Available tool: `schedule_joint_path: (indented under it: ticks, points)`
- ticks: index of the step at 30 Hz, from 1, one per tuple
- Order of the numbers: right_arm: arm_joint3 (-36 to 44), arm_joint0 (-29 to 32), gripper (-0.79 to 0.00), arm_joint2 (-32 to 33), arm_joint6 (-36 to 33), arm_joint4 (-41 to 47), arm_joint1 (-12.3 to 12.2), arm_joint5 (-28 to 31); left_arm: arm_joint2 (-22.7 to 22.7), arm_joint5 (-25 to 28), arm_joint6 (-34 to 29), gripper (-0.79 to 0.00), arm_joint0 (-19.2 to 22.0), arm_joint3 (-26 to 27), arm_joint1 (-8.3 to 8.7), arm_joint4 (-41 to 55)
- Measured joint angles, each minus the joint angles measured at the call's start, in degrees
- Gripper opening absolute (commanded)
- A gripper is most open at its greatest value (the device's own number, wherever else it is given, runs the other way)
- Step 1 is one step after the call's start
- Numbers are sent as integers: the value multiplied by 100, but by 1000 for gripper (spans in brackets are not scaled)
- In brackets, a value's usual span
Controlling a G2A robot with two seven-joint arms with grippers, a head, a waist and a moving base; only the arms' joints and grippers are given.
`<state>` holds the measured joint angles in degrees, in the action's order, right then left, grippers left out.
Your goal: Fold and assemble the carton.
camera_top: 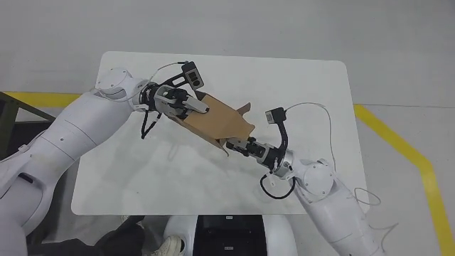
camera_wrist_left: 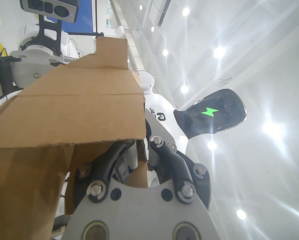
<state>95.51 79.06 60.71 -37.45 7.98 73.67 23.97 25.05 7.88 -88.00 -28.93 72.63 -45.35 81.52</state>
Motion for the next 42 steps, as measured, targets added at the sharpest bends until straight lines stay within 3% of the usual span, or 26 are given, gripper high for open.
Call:
schedule_joint_path:
  ticks: [22, 36, 42]
  points:
    - [104, -69, 0, -123, 466, -379, -10, -448, 0, 0, 0, -785, 0, 0, 0, 0]
    - [344, 117, 0, -125, 1279, -1115, -16, -731, 0, 0, 0, -785, 0, 0, 0, 0]
    - [416, 135, 0, -151, 1192, -1026, -20, -734, 0, 0, 0, -785, 0, 0, 0, 0]
